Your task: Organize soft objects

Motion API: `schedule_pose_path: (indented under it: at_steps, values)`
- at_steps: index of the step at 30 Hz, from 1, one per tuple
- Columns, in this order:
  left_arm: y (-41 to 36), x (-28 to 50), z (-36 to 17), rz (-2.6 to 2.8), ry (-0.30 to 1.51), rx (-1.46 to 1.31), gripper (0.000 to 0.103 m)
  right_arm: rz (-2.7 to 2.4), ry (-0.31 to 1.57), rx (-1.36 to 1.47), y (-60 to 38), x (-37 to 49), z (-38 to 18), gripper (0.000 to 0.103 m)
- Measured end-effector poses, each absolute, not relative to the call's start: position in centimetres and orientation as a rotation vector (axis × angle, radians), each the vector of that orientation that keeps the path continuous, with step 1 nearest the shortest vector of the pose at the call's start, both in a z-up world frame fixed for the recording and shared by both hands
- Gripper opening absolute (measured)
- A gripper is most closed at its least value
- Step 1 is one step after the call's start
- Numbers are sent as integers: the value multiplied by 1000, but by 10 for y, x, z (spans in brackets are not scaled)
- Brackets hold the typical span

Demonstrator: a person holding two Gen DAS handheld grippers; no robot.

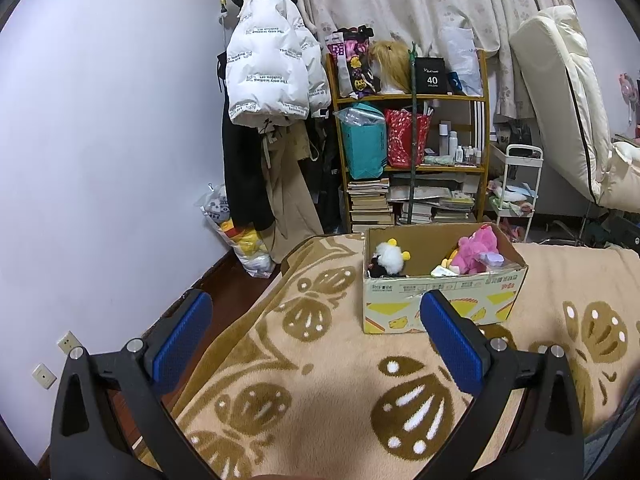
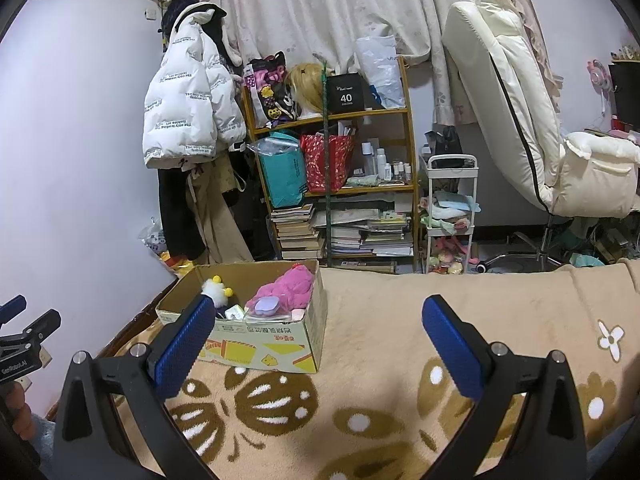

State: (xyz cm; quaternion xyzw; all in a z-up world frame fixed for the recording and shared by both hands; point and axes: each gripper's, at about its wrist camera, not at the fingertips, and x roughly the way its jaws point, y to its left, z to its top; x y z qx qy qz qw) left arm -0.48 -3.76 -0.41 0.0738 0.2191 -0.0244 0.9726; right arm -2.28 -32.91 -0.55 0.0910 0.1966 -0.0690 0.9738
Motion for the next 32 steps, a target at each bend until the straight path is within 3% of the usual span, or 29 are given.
schedule_pose_path:
  at_steps: [32]
  values:
    - [-32, -5, -6, -58, 458, 174, 102, -139, 404, 193, -333, -22, -11, 103]
